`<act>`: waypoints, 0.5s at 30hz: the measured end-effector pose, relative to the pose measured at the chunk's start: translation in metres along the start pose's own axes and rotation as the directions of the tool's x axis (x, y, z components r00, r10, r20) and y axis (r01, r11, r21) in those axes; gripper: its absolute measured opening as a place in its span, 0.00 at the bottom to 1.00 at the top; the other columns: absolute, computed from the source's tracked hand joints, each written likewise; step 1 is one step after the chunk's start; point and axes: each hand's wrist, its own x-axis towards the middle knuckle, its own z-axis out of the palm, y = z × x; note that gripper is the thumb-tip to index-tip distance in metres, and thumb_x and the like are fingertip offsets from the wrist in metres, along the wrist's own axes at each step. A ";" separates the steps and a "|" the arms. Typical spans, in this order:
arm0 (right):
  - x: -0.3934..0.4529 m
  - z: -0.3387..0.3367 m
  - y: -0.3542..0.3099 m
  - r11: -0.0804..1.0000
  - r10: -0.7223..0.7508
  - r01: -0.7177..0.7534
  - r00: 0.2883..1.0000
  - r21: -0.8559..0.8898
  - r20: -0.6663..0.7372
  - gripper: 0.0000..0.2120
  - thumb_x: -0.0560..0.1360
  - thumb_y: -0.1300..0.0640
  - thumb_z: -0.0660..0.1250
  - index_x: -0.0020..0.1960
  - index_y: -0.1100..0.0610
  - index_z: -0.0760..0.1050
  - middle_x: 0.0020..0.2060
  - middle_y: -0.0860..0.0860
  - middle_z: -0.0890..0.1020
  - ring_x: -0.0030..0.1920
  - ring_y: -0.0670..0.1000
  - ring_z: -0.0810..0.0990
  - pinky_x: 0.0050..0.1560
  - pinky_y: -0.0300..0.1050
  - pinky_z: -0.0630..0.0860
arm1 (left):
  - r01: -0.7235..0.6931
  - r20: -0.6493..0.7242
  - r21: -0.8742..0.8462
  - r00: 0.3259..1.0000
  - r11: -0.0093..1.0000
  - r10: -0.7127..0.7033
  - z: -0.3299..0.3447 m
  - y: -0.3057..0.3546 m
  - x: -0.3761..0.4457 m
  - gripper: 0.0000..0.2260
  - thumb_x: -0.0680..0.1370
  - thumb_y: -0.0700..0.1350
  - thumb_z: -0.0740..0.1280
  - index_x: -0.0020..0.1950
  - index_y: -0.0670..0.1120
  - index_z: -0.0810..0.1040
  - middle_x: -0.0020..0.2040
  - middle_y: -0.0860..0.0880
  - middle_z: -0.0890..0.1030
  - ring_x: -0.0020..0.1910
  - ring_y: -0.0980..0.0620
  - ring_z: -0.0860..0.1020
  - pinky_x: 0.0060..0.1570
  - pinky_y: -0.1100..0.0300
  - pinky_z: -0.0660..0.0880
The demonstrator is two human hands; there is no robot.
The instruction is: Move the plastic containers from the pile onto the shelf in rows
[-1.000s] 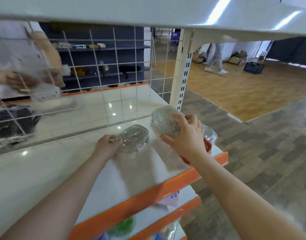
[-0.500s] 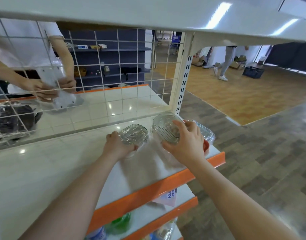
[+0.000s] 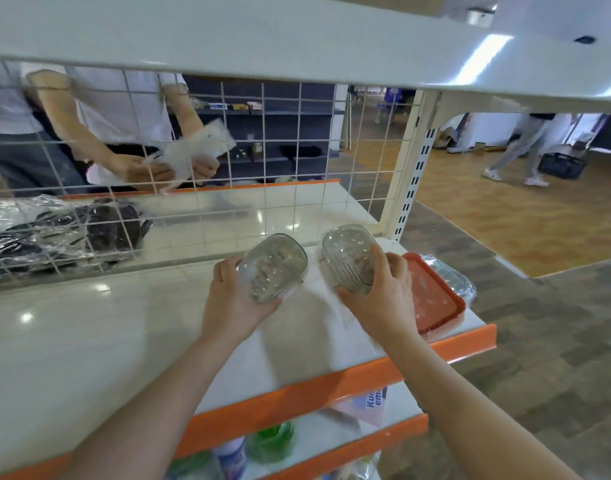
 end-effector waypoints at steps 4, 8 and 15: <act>-0.012 0.012 -0.019 0.999 -0.022 0.021 1.000 0.047 0.014 0.40 0.69 0.48 0.73 0.75 0.50 0.56 0.65 0.54 0.63 0.65 0.57 0.63 0.65 0.48 0.62 | -0.010 -0.003 0.031 1.000 0.999 0.010 -0.033 -0.011 -0.014 0.38 0.63 0.46 0.80 0.69 0.42 0.67 0.64 0.43 0.71 0.65 0.44 0.70 0.59 0.54 0.69; -0.027 0.022 -0.044 0.997 -0.039 0.037 0.999 0.073 0.027 0.39 0.68 0.48 0.74 0.74 0.50 0.59 0.63 0.54 0.65 0.63 0.56 0.66 0.62 0.47 0.65 | 0.011 0.007 0.074 1.000 0.997 -0.011 -0.066 -0.028 -0.027 0.41 0.62 0.56 0.78 0.72 0.49 0.65 0.64 0.46 0.71 0.64 0.46 0.71 0.59 0.54 0.70; -0.074 0.044 -0.086 0.993 -0.042 0.040 0.999 0.107 0.015 0.39 0.66 0.50 0.75 0.72 0.54 0.62 0.62 0.54 0.66 0.60 0.57 0.70 0.63 0.52 0.69 | -0.027 0.039 0.106 0.999 0.994 0.023 -0.128 -0.058 -0.061 0.36 0.65 0.54 0.78 0.71 0.58 0.68 0.61 0.52 0.68 0.62 0.53 0.71 0.55 0.64 0.67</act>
